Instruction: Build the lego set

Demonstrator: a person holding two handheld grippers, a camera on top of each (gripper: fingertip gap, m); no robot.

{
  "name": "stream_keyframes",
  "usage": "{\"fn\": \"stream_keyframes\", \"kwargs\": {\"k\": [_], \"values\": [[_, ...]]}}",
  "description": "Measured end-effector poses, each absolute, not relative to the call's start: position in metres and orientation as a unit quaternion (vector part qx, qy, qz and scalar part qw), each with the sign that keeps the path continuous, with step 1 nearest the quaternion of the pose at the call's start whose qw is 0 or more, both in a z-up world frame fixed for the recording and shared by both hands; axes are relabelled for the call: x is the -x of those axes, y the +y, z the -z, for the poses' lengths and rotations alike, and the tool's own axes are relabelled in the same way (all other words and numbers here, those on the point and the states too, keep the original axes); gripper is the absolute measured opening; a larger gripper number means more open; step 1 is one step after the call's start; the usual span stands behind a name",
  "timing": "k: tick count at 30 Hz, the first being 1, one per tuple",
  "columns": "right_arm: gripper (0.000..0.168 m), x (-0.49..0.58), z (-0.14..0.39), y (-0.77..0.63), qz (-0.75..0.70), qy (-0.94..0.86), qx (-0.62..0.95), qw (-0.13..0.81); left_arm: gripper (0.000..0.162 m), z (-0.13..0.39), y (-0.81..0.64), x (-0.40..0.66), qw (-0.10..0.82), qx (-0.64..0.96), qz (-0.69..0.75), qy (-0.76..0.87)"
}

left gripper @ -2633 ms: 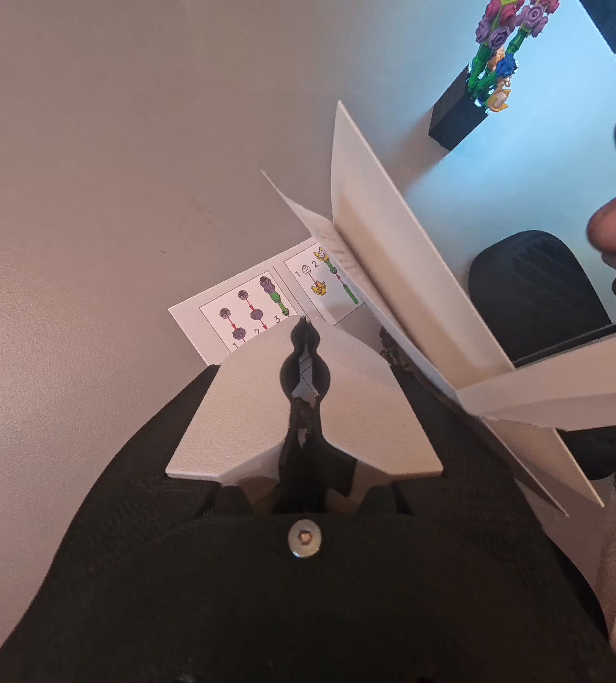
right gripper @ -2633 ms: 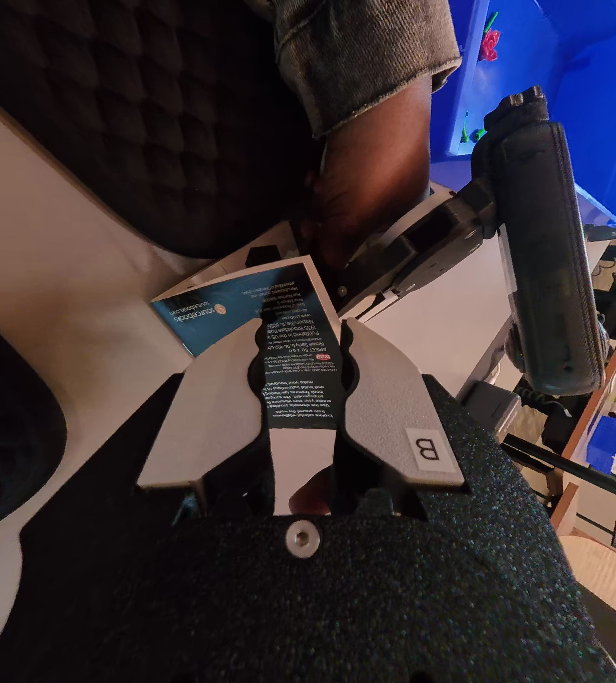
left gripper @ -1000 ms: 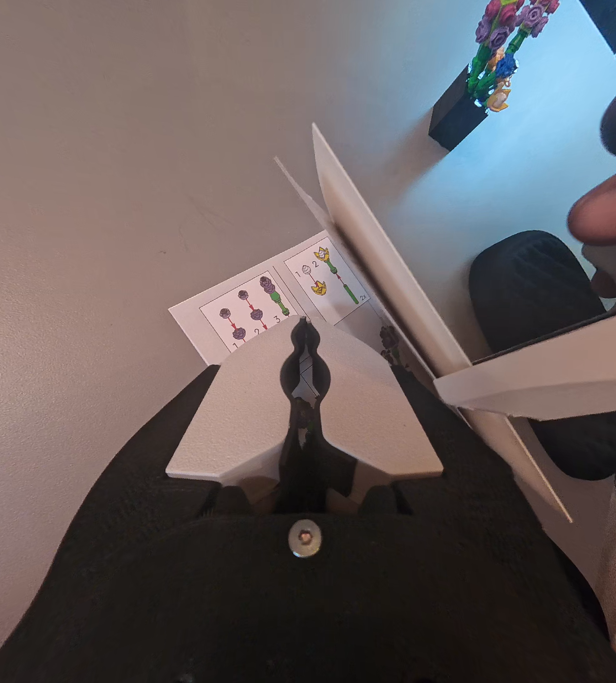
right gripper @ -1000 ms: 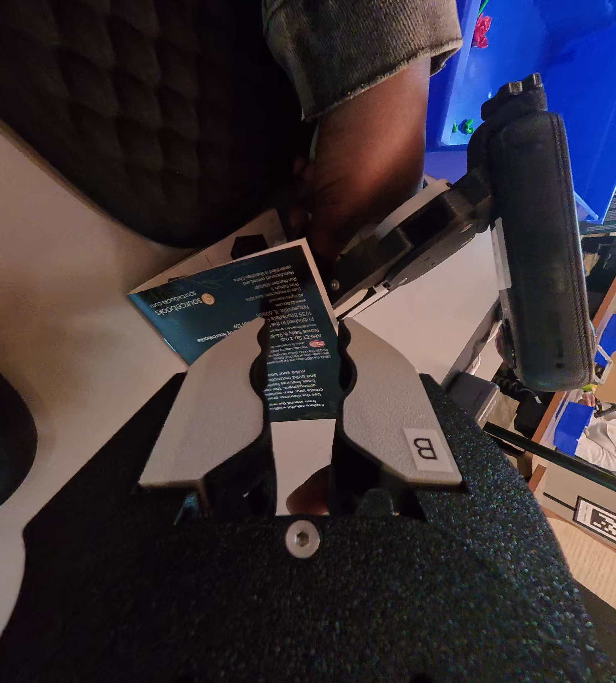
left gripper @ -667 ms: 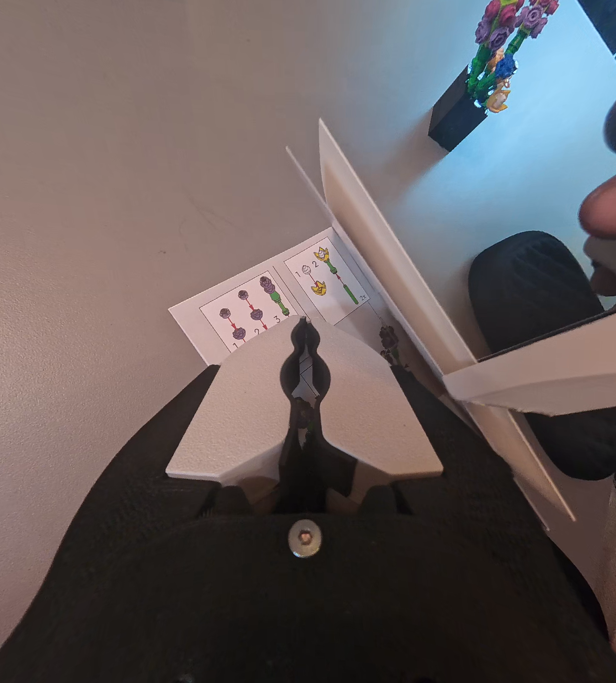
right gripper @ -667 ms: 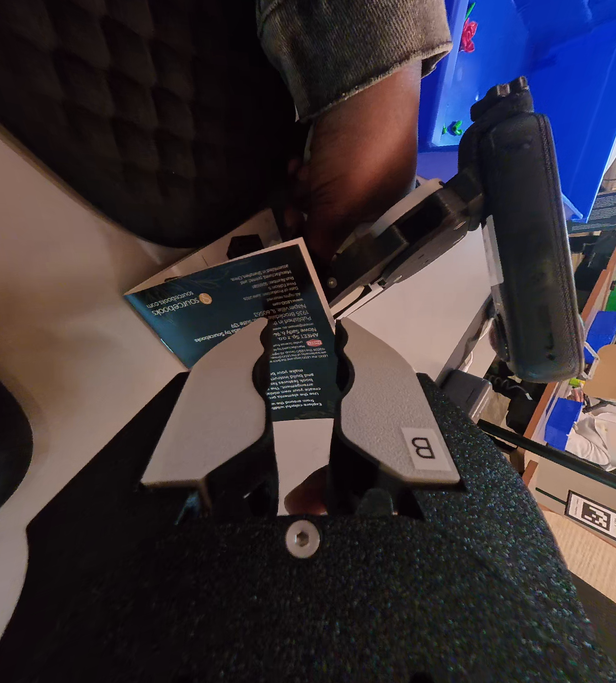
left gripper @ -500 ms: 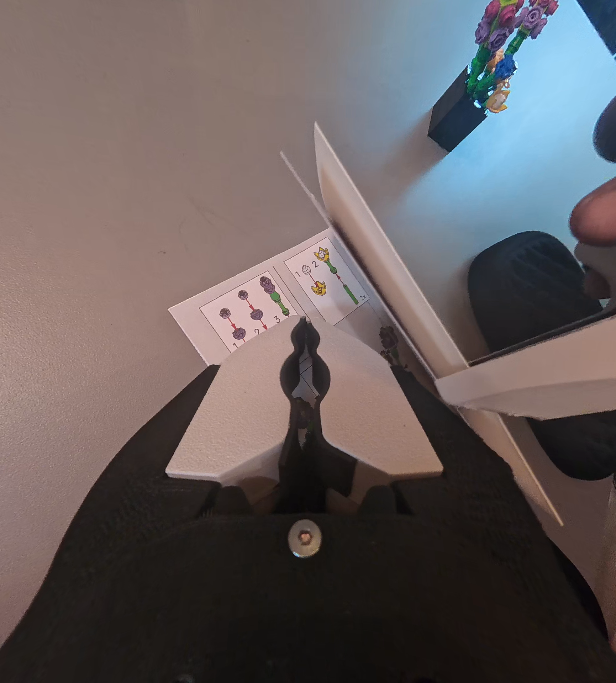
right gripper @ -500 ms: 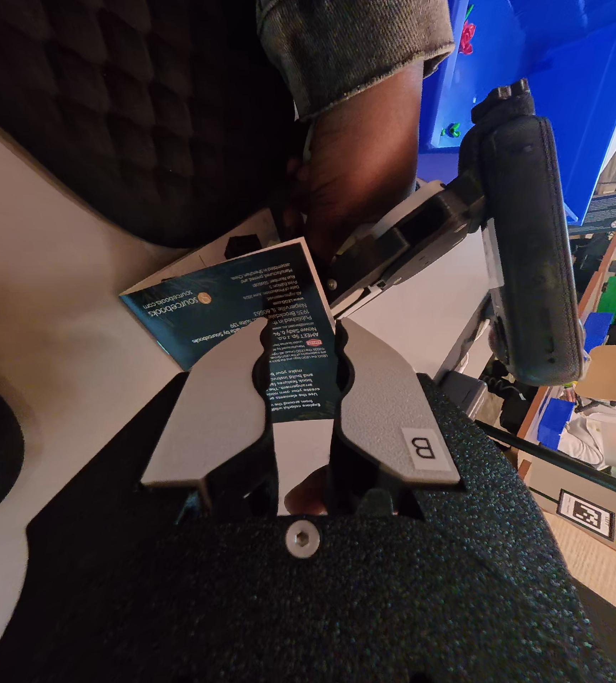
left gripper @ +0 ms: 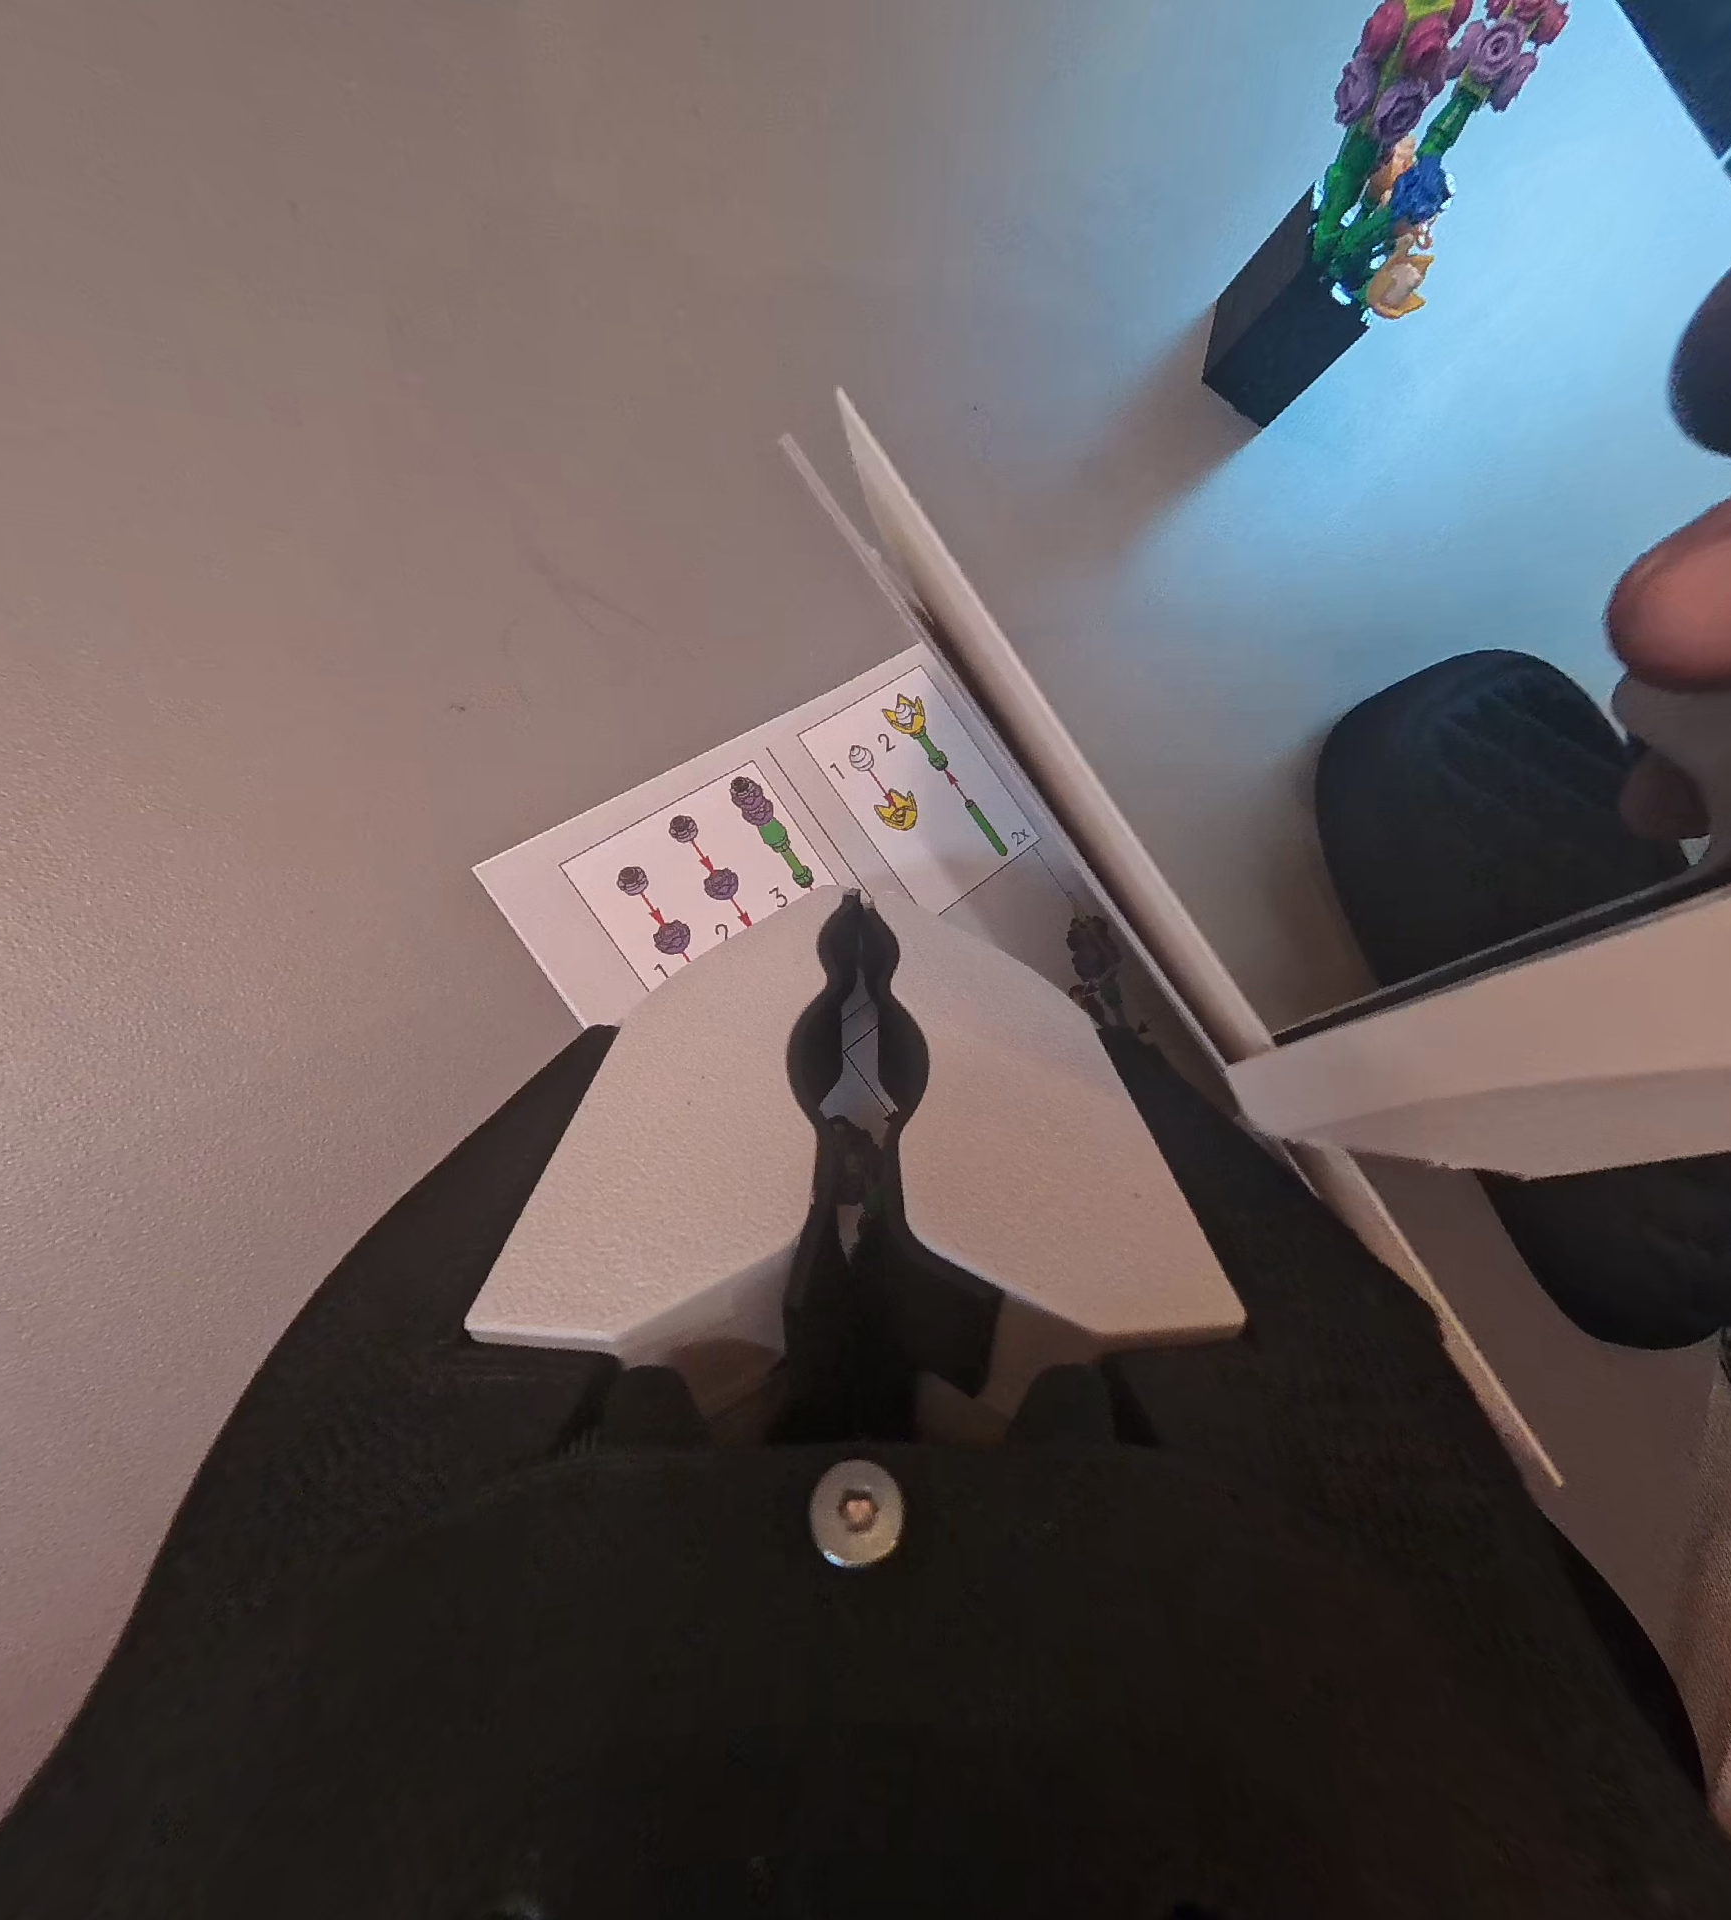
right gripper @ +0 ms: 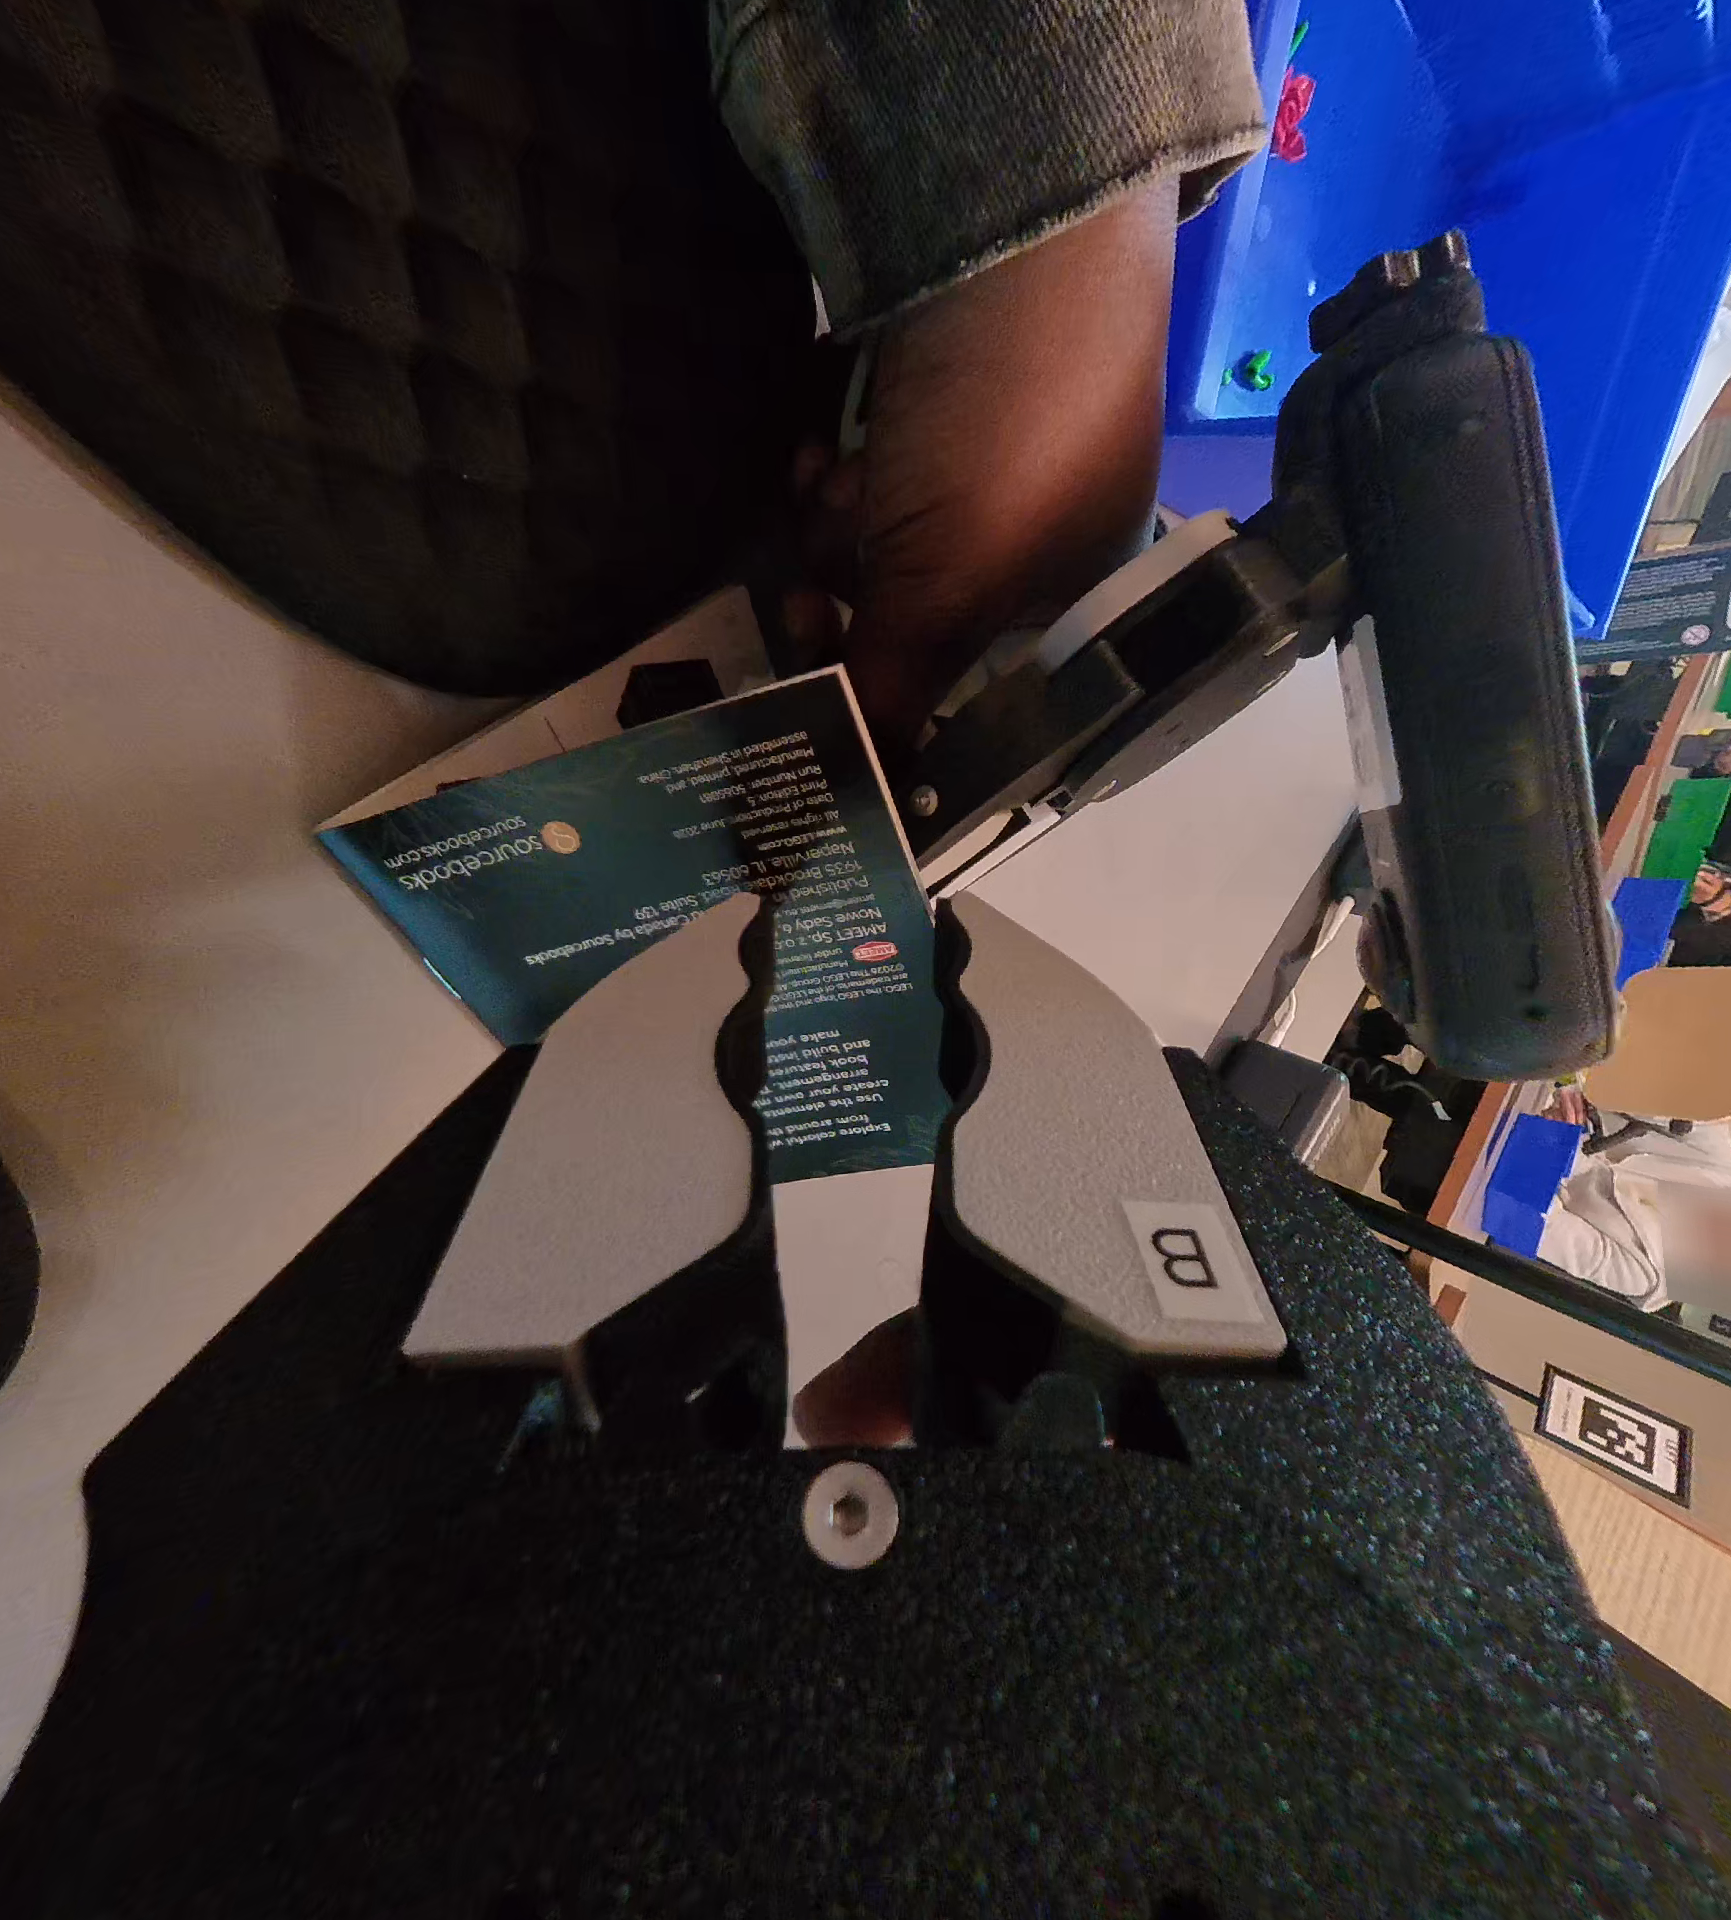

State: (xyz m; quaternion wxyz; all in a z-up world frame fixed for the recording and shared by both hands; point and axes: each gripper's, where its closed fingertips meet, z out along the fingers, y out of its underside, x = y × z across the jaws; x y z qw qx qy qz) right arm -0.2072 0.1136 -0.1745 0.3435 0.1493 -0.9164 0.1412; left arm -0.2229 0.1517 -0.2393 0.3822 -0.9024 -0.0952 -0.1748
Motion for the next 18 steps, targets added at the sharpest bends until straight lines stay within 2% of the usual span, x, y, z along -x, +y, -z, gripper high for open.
{"fn": "stream_keyframes", "kwargs": {"k": [11, 18], "values": [[0.026, 0.206, 0.17, 0.116, -0.134, -0.907, -0.155, 0.369, 0.001, 0.239, 0.152, 0.223, 0.382, 0.902, 0.177, -0.096], [0.007, 0.203, 0.159, 0.121, -0.141, -0.868, -0.145, 0.453, 0.002, 0.239, 0.152, 0.222, 0.383, 0.899, 0.187, -0.099]]}}
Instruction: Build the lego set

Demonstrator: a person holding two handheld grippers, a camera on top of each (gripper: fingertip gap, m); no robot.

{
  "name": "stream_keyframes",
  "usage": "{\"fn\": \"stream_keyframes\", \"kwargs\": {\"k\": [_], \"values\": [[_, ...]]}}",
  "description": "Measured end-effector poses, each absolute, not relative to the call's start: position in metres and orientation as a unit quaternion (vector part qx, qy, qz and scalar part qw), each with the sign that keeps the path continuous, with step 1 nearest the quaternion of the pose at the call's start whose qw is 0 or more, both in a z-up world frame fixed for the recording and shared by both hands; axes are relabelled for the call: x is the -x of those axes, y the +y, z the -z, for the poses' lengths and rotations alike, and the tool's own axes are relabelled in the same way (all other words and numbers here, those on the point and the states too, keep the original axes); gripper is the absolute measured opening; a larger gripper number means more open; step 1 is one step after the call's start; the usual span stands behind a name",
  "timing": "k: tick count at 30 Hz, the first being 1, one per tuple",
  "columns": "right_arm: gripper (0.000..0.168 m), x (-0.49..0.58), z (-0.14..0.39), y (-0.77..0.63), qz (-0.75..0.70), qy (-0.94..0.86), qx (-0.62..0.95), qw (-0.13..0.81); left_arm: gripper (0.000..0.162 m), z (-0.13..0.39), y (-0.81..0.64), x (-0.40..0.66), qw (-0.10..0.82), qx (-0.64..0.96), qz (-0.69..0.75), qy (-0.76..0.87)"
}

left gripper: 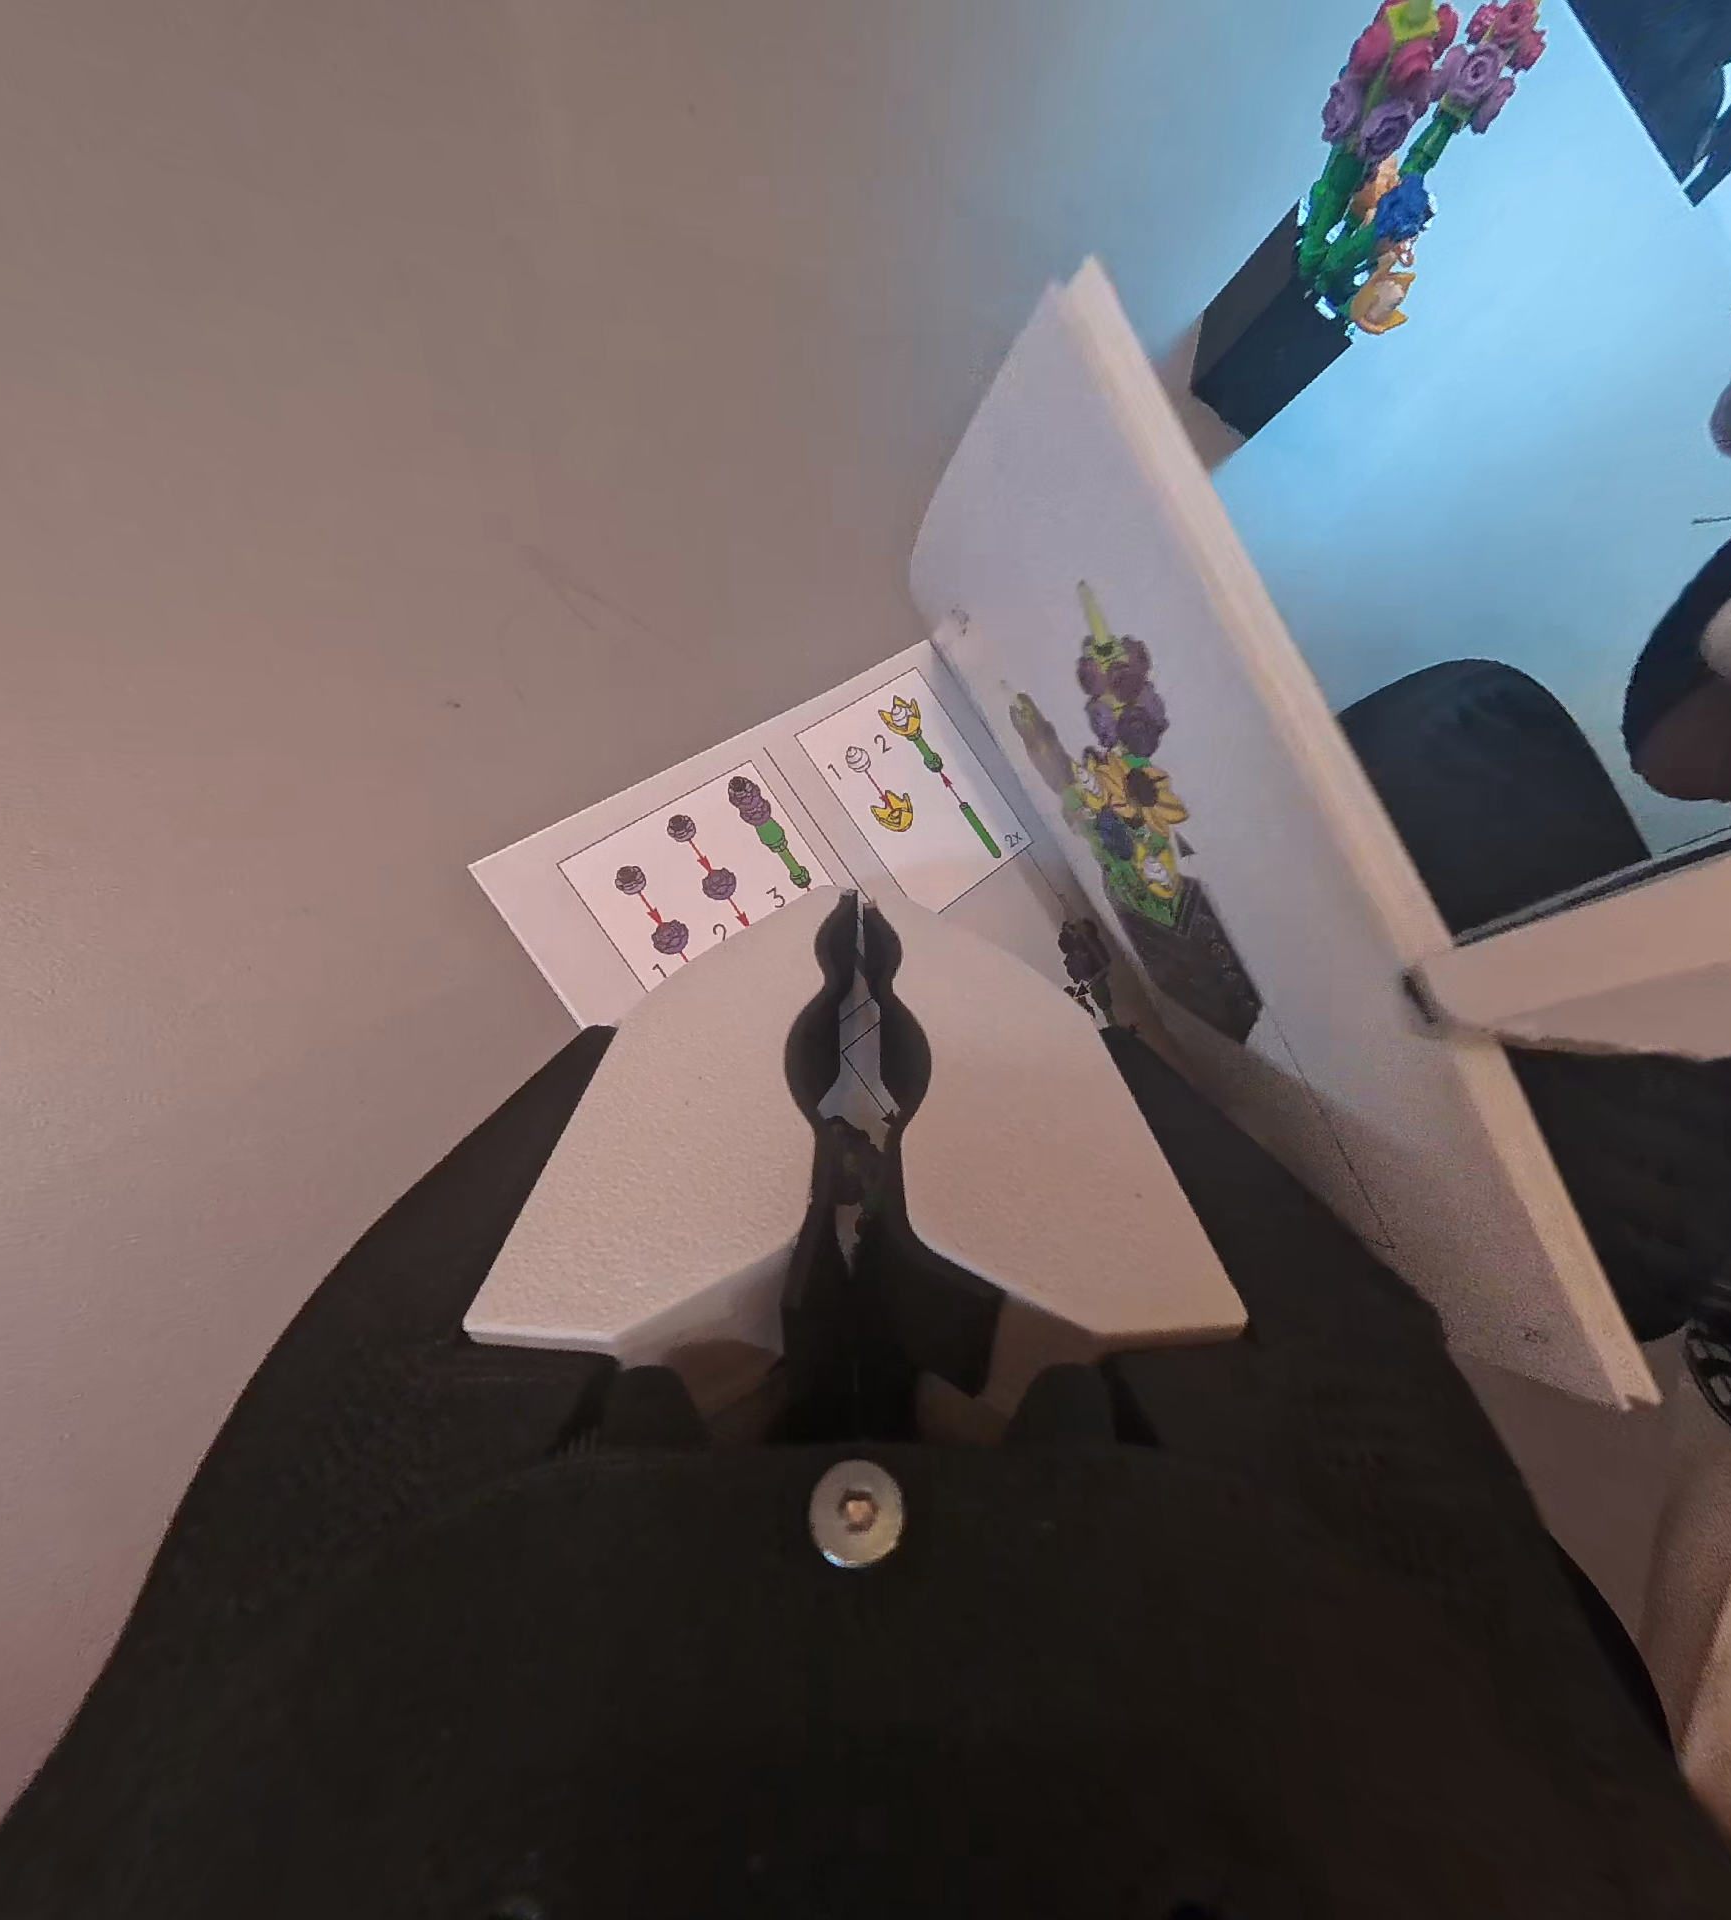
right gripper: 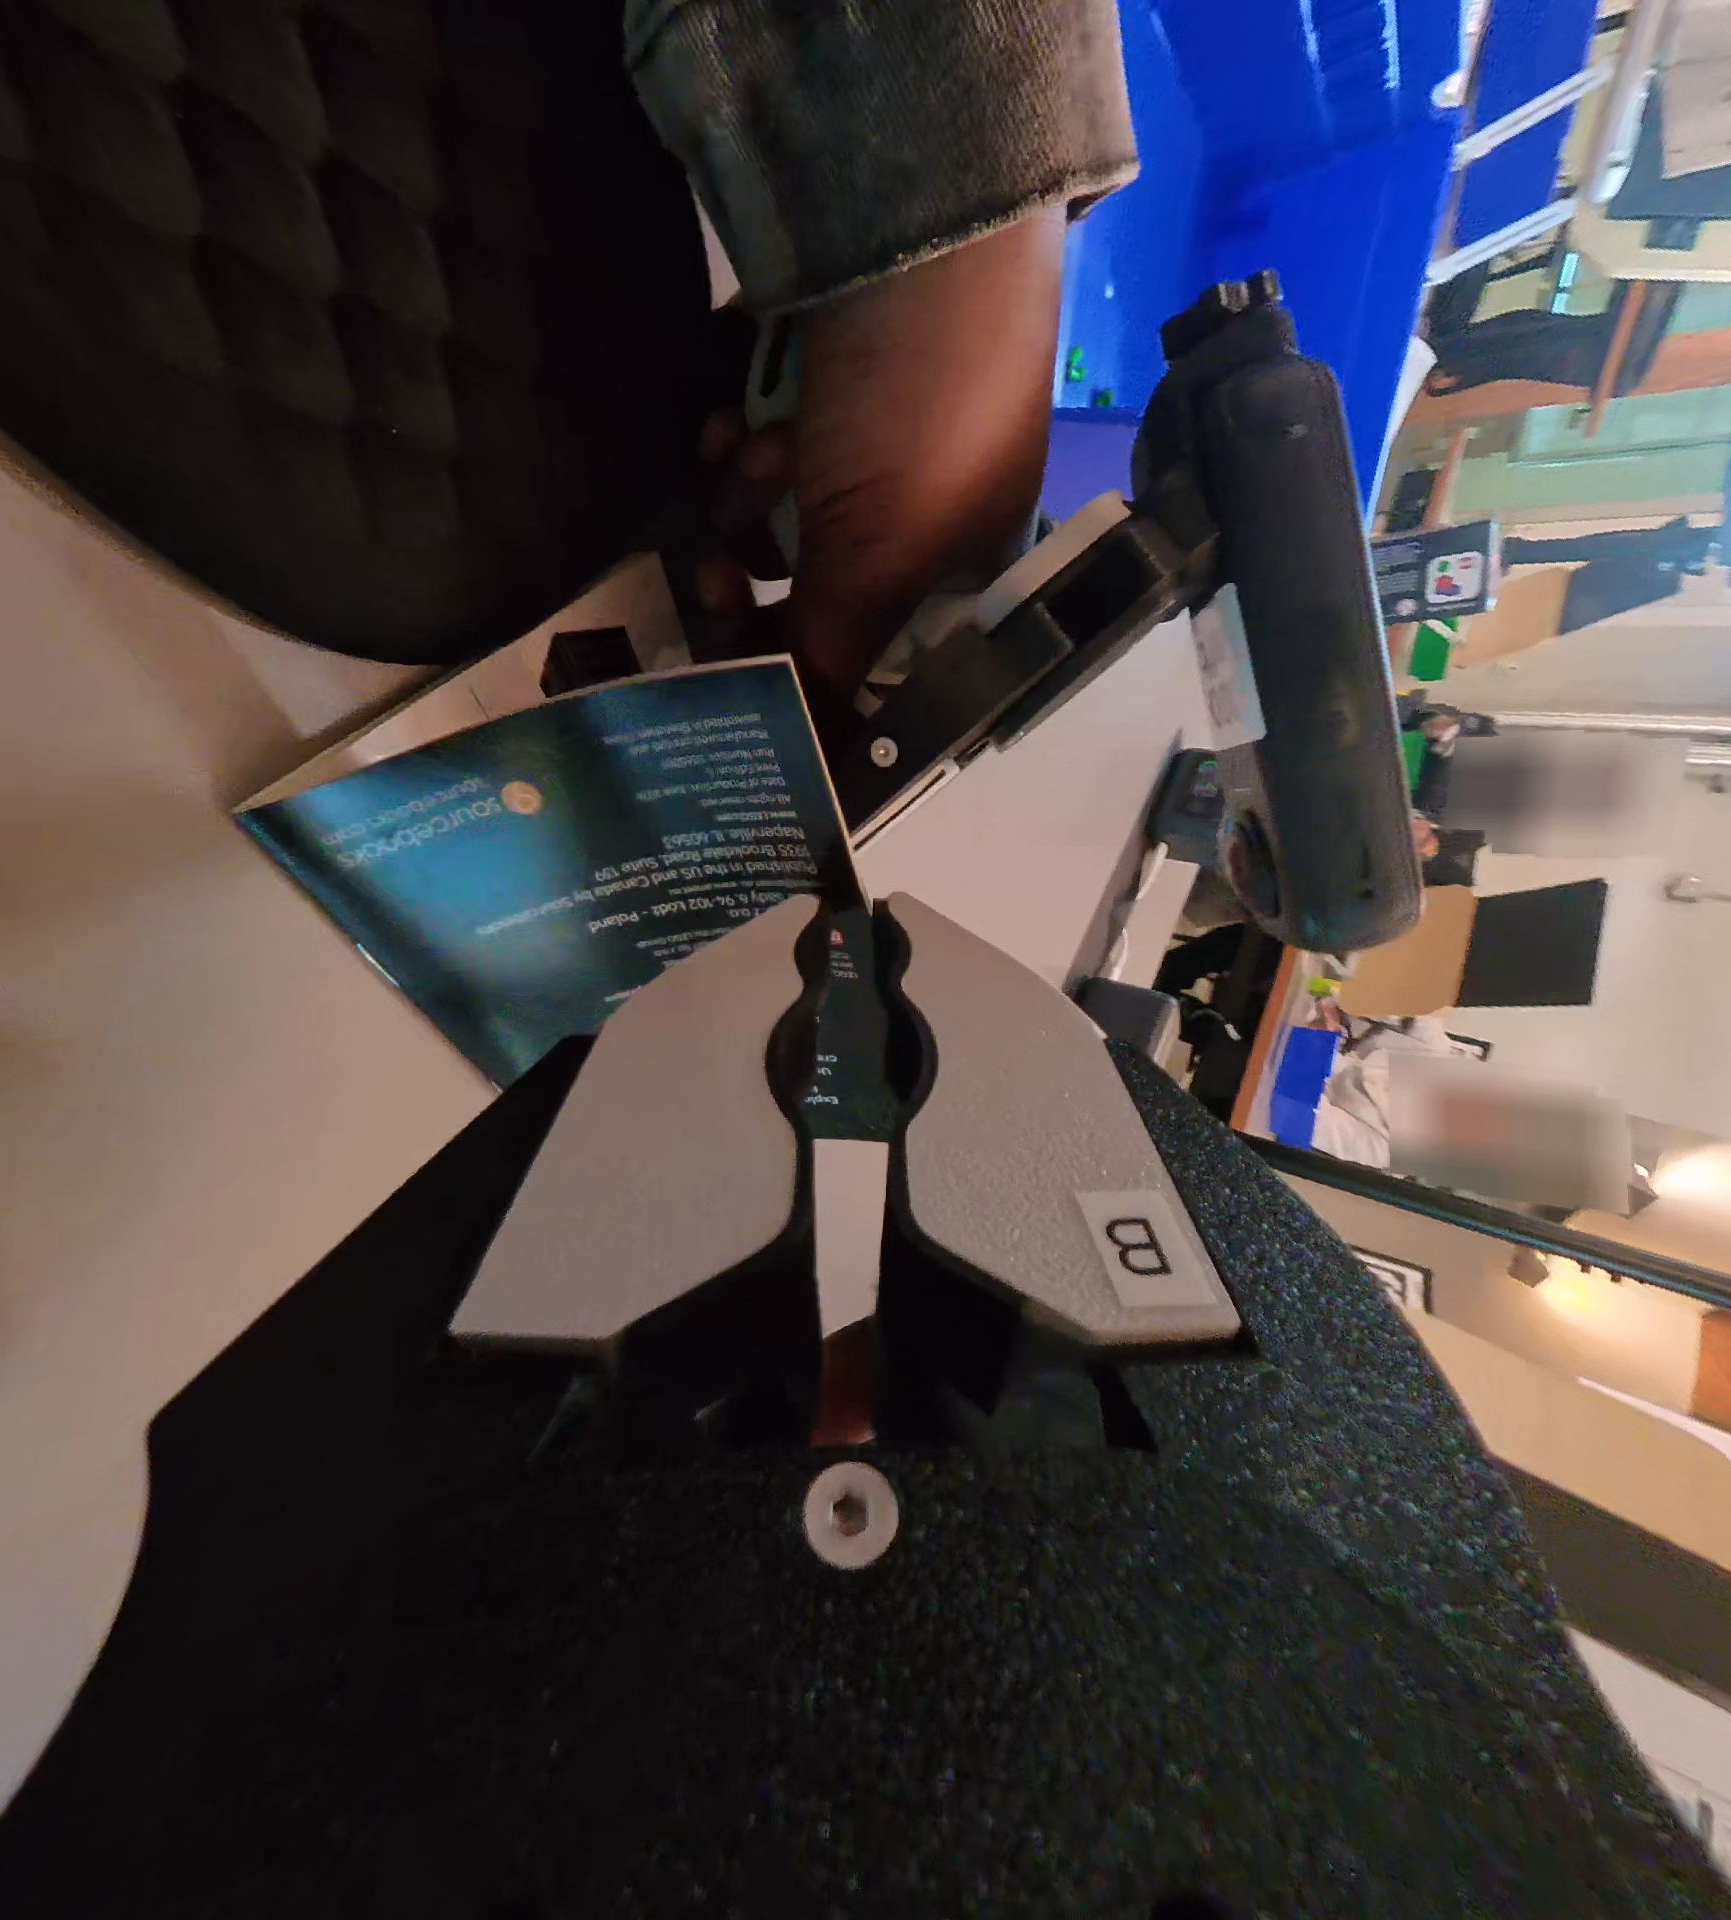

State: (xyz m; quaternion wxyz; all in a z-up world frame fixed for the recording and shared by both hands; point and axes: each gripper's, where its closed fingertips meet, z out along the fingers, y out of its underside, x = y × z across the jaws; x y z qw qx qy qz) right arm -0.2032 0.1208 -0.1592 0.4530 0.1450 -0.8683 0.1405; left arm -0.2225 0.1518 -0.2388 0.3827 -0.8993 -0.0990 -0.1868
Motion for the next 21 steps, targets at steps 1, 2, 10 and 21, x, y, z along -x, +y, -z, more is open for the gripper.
{"fn": "stream_keyframes", "kwargs": {"k": [1, 2, 10, 21], "values": [[0.006, 0.202, 0.159, 0.122, -0.14, -0.864, -0.143, 0.462, 0.002, 0.239, 0.152, 0.222, 0.383, 0.899, 0.187, -0.099], [0.004, 0.199, 0.16, 0.123, -0.138, -0.862, -0.142, 0.467, 0.002, 0.239, 0.152, 0.222, 0.383, 0.899, 0.188, -0.099], [0.003, 0.196, 0.17, 0.127, -0.137, -0.844, -0.122, 0.505, 0.006, 0.233, 0.151, 0.221, 0.393, 0.89, 0.21, -0.099], [0.011, 0.19, 0.187, 0.142, -0.205, -0.828, 0.005, 0.522, 0.011, 0.215, 0.15, 0.207, 0.416, 0.857, 0.292, -0.088]]}}
